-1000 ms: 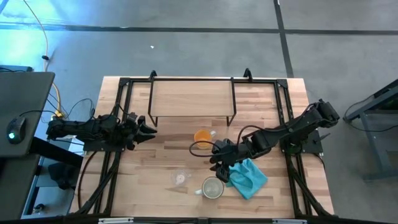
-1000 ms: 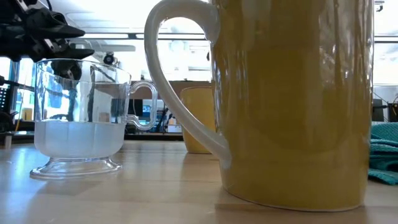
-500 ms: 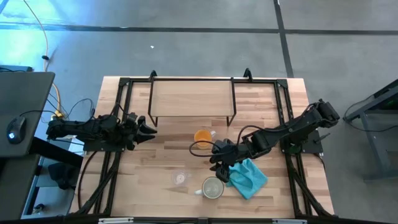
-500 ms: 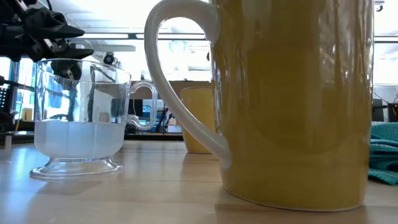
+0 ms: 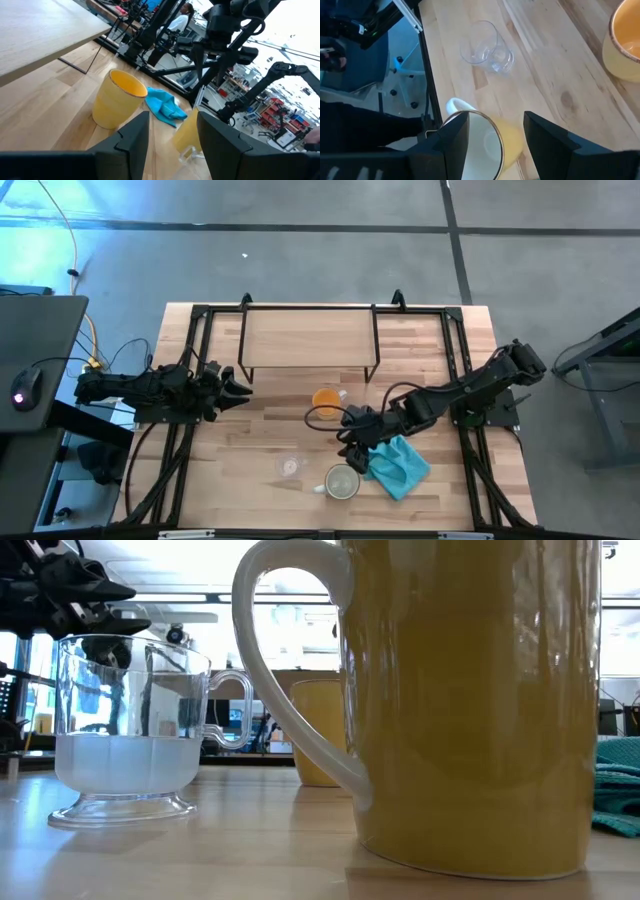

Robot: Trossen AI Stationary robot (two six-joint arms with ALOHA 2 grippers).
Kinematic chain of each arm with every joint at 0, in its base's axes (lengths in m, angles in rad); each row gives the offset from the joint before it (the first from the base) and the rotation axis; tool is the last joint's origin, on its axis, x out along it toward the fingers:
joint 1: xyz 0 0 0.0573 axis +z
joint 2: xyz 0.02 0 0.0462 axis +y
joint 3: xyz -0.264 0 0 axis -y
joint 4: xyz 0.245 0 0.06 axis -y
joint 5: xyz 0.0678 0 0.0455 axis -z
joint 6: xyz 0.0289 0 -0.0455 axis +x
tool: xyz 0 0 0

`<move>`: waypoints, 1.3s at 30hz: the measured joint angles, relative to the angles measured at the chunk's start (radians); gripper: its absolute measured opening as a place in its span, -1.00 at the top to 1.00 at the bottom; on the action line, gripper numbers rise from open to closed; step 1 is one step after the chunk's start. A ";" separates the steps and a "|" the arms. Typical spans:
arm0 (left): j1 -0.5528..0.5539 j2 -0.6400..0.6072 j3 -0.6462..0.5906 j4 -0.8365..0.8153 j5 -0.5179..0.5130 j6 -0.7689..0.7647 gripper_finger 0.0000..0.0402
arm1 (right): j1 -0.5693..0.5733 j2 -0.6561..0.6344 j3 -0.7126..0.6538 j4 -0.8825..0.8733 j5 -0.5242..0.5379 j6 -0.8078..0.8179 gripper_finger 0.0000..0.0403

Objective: Stack small to large cups/mugs on shelf
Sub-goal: Put the white mug on the shelf

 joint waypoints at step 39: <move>0.000 0.000 0.000 0.001 -0.002 -0.023 0.23 | 0.071 0.106 0.000 -0.124 -0.016 0.250 0.10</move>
